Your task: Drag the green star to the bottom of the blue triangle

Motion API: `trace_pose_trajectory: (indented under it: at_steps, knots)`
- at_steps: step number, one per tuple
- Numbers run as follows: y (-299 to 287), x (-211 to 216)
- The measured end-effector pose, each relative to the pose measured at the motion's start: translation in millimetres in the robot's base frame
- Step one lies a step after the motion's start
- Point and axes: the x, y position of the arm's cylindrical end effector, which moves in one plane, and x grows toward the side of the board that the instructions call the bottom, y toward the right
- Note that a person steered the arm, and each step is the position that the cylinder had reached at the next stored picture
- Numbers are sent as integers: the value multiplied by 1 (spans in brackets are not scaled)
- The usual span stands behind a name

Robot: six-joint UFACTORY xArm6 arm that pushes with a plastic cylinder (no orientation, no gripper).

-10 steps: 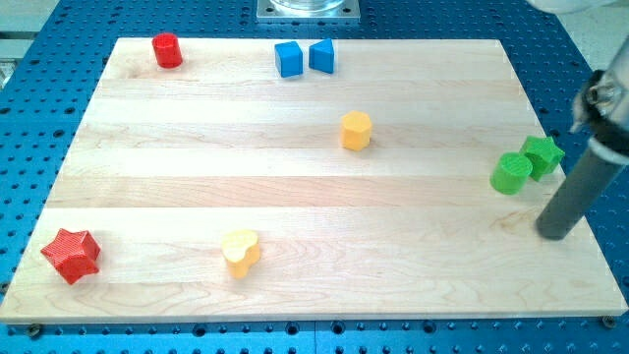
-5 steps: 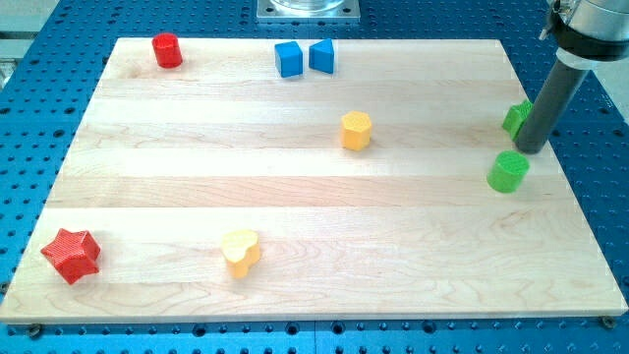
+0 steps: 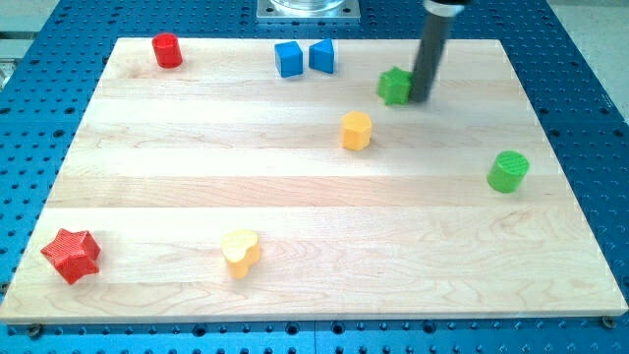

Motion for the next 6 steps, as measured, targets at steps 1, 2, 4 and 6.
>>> trace_pose_trajectory:
  at_steps: [1,2,4,6]
  knots:
    - [-61,-24]
    - [-79,-24]
    - [-101,25]
    - [87,46]
